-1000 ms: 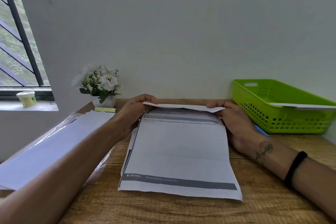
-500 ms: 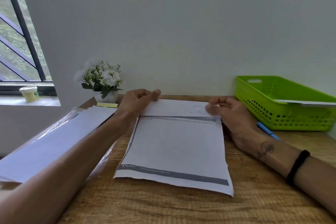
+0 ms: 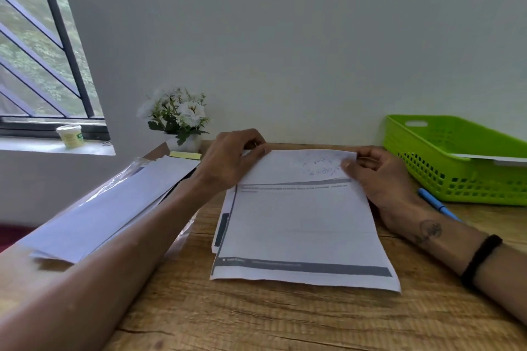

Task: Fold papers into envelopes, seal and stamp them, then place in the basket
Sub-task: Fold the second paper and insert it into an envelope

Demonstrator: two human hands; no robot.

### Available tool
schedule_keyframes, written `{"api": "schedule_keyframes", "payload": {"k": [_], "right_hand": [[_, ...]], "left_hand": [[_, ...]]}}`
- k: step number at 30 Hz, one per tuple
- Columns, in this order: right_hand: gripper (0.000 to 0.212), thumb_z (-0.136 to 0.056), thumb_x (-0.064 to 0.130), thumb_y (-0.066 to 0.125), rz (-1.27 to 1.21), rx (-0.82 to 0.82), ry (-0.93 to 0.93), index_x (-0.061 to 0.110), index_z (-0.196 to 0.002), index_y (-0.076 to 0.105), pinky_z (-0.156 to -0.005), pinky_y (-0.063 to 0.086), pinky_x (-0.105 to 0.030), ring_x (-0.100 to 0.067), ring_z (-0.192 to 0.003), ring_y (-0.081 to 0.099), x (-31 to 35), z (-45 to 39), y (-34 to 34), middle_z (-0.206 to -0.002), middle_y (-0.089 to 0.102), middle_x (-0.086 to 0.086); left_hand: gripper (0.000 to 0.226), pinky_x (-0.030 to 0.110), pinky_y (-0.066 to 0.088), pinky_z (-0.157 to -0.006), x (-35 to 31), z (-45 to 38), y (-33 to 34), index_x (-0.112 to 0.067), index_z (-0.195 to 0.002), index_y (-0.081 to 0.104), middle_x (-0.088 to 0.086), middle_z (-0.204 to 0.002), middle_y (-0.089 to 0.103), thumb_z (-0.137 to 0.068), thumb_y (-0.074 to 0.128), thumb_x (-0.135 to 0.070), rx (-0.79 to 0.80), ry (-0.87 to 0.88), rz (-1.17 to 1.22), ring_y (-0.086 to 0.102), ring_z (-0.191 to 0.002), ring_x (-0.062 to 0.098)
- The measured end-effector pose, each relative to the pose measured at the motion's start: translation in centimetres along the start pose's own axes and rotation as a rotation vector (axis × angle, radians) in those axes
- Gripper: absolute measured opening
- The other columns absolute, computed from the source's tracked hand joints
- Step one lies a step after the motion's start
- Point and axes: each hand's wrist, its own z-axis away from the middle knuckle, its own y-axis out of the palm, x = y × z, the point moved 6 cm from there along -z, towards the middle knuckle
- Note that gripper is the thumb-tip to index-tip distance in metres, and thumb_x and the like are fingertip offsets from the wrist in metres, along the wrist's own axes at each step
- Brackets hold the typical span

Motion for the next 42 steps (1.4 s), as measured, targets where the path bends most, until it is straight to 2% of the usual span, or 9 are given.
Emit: {"api": "schedule_keyframes", "payload": {"k": [3, 5, 7, 13, 19, 28, 32, 37, 42], "right_hand": [[0.019, -0.091, 0.010, 0.078, -0.023, -0.088, -0.023, 0.011, -0.108, 0.070, -0.097, 0.058, -0.043, -0.025, -0.100, 0.072, 0.2, -0.1, -0.7, -0.105, 0.076, -0.006], [0.017, -0.090, 0.009, 0.078, -0.081, -0.104, -0.037, 0.013, -0.105, 0.071, -0.090, 0.060, -0.043, -0.026, -0.094, 0.074, 0.5, -0.1, -0.9, -0.106, 0.077, -0.010], [0.022, -0.085, 0.010, 0.083, -0.148, -0.056, -0.019, 0.016, -0.102, 0.071, -0.083, 0.060, -0.041, -0.026, -0.089, 0.075, 0.7, 0.0, -0.6, -0.104, 0.079, -0.009], [0.049, -0.077, 0.005, 0.085, -0.204, 0.167, 0.105, 0.012, -0.121, 0.067, -0.083, 0.060, -0.042, -0.028, -0.100, 0.077, 0.3, 0.2, 0.7, -0.110, 0.080, -0.006], [0.025, -0.087, 0.004, 0.080, -0.135, -0.003, -0.041, 0.021, -0.102, 0.069, -0.086, 0.061, -0.042, -0.025, -0.095, 0.076, 1.7, -0.2, -1.0, -0.108, 0.078, -0.006], [0.020, -0.089, -0.001, 0.077, 0.082, 0.020, -0.328, 0.016, -0.096, 0.071, -0.067, 0.059, -0.016, 0.005, -0.071, 0.069, 3.9, 0.7, -0.6, -0.093, 0.076, 0.002], [0.022, -0.090, -0.004, 0.073, 0.163, 0.056, -0.400, 0.018, -0.088, 0.073, -0.064, 0.051, -0.010, 0.006, -0.070, 0.067, 4.1, 1.0, -0.2, -0.079, 0.075, 0.009], [0.028, -0.085, -0.002, 0.077, 0.243, 0.113, -0.455, 0.026, -0.088, 0.077, -0.076, 0.058, -0.018, -0.003, -0.089, 0.074, 4.5, 1.8, 0.3, -0.091, 0.078, 0.017], [0.039, -0.073, -0.008, 0.073, 0.322, 0.167, -0.493, 0.026, -0.093, 0.078, -0.089, 0.058, -0.022, -0.006, -0.105, 0.071, 4.8, 2.3, 0.7, -0.109, 0.076, 0.010]], "left_hand": [[0.025, 0.016, 0.051, -0.064, 2.1, 0.3, 0.0, -0.018, -0.101, 0.076, -0.006, -0.084, 0.075, -0.098, 0.069, -0.042, -0.061, -0.291, 0.308, 0.068, -0.074, 0.006], [0.028, 0.026, 0.061, -0.076, 3.2, 0.8, 1.0, -0.014, -0.104, 0.077, 0.002, -0.091, 0.079, -0.094, 0.075, -0.040, -0.005, -0.491, 0.574, 0.076, -0.086, 0.016], [0.026, 0.034, 0.062, -0.086, 3.4, 1.1, 1.5, -0.013, -0.102, 0.079, 0.004, -0.094, 0.081, -0.090, 0.080, -0.036, 0.049, -0.553, 0.662, 0.077, -0.094, 0.022], [0.027, 0.036, 0.061, -0.080, 3.3, 1.2, 1.1, -0.009, -0.099, 0.076, 0.008, -0.092, 0.077, -0.089, 0.081, -0.033, -0.089, -0.668, 0.944, 0.071, -0.082, 0.023], [0.040, 0.049, 0.059, -0.098, 1.8, 2.1, 2.6, -0.006, -0.126, 0.070, 0.014, -0.117, 0.078, -0.091, 0.079, -0.023, 0.319, -0.728, 0.930, 0.075, -0.108, 0.032], [0.022, 0.041, 0.065, -0.074, 2.6, 2.5, 2.5, -0.007, -0.121, 0.068, 0.019, -0.108, 0.077, -0.101, 0.061, -0.007, 0.221, -0.962, 0.951, 0.076, -0.086, 0.030], [0.024, 0.040, 0.065, -0.069, 2.7, 2.7, 2.0, -0.003, -0.113, 0.068, 0.018, -0.090, 0.077, -0.103, 0.059, -0.023, 0.105, -1.059, 1.078, 0.075, -0.073, 0.031], [0.069, 0.050, 0.054, -0.105, 2.8, 2.5, 1.9, -0.002, -0.130, 0.069, 0.026, -0.129, 0.069, -0.096, 0.060, -0.061, 0.194, -1.066, 1.220, 0.070, -0.108, 0.040], [0.049, 0.049, 0.063, -0.089, 2.6, 2.4, 1.7, -0.009, -0.126, 0.074, 0.020, -0.119, 0.075, -0.081, 0.088, -0.023, 0.186, -0.957, 1.169, 0.075, -0.101, 0.037]]}}
